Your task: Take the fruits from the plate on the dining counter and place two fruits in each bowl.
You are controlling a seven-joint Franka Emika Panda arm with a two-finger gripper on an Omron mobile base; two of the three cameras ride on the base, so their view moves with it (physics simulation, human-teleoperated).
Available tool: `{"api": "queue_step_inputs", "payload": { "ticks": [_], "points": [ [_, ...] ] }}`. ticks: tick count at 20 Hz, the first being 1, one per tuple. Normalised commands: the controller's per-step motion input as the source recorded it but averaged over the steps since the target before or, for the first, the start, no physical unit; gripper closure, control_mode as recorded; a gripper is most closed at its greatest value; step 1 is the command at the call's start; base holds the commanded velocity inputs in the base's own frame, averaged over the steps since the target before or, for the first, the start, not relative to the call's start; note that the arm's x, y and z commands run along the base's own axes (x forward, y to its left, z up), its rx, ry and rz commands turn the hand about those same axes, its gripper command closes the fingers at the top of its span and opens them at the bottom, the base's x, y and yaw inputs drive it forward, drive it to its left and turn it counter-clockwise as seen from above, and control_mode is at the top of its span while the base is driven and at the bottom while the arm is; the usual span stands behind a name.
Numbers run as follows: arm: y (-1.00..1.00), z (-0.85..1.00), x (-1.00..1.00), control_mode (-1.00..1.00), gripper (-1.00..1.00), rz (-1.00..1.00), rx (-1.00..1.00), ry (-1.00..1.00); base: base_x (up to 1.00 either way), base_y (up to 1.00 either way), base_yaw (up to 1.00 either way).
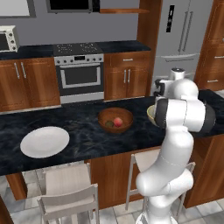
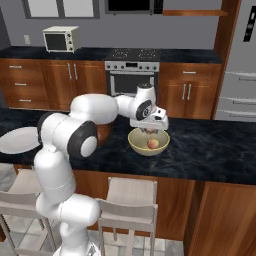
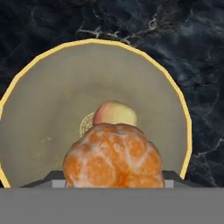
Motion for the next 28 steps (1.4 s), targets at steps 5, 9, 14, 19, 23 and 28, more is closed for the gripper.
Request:
{"api": "queue_step_inputs", "payload": {
  "ticks": [5, 9, 14, 19, 23, 28],
  "points": [
    [0.00, 0.00, 0.00, -1.00, 1.00, 0.00, 0.23, 0.00, 0.00, 0.00, 0.00],
    [0.22, -0.06, 0.03, -1.00, 1.00, 0.00, 0.04, 0.00, 0.00, 0.00, 0.00],
    [0.20, -0.24, 0.03, -1.00, 1.00, 0.00, -0.01, 0.00, 0.00, 0.00, 0.00],
    [0.08, -0.40, 0.00, -1.00, 1.00, 0.00, -0.04, 0.00, 0.00, 0.00, 0.00],
    [0.12, -0.25, 0.00, -1.00, 1.00, 0.00, -0.04, 0.00, 0.00, 0.00, 0.00],
    [0.20, -0.19, 0.00, -1.00, 1.00, 0.00, -0.04, 0.00, 0.00, 0.00, 0.00]
  ]
}}
